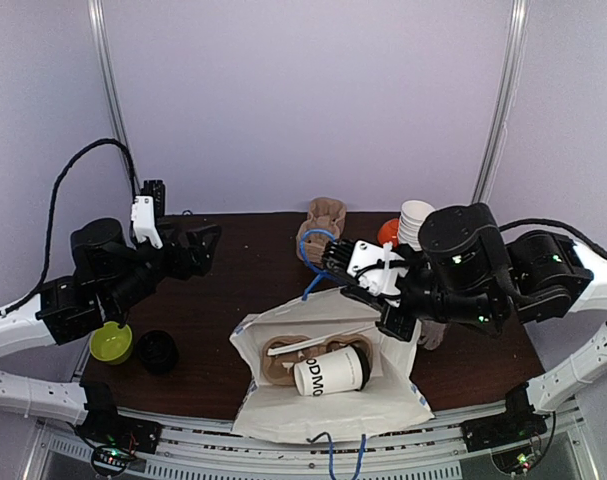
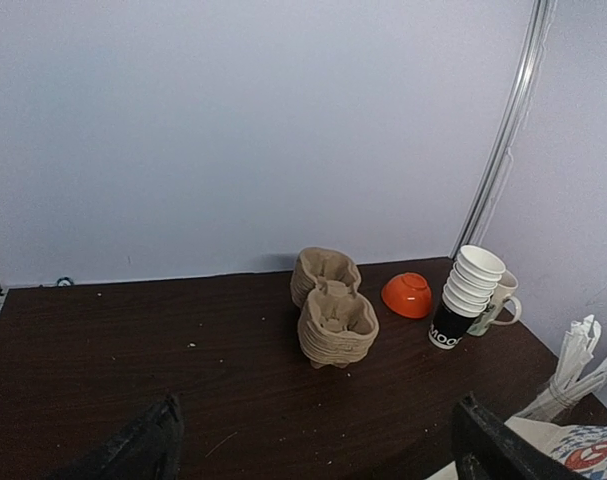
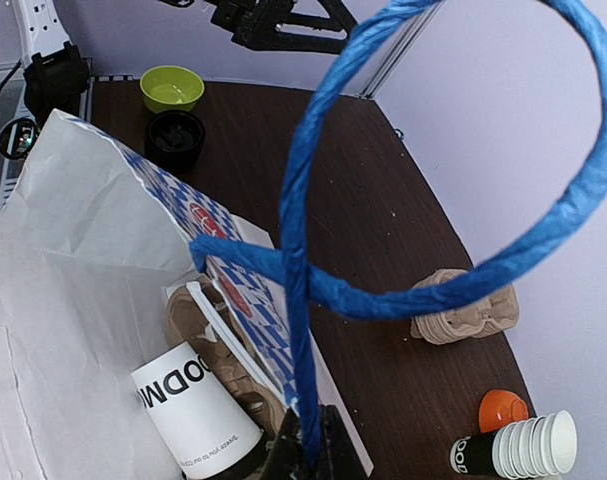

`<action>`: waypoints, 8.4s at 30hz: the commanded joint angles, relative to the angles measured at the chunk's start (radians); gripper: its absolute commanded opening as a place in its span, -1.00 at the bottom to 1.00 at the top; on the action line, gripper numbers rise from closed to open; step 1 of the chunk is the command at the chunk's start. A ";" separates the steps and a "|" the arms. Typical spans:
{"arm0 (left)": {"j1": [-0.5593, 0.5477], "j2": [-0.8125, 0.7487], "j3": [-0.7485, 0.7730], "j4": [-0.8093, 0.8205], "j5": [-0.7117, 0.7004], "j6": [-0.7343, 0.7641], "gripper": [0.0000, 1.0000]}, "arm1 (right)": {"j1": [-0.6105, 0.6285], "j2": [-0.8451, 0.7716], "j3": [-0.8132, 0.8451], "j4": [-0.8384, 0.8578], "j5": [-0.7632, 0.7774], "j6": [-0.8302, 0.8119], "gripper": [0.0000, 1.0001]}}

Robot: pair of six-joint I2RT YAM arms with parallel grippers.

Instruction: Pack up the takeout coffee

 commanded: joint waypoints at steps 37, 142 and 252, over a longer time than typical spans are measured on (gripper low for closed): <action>-0.132 -0.003 0.131 -0.401 0.578 -0.066 0.97 | 0.005 0.075 -0.005 0.167 0.300 -0.106 -1.00; -0.331 0.436 0.658 -0.614 -0.146 -0.194 -1.00 | -0.056 -0.188 -0.035 0.145 -0.156 0.315 0.53; -0.480 0.649 0.589 -0.347 -0.336 -0.197 -1.00 | -0.398 0.440 -0.337 0.674 -0.212 1.302 0.32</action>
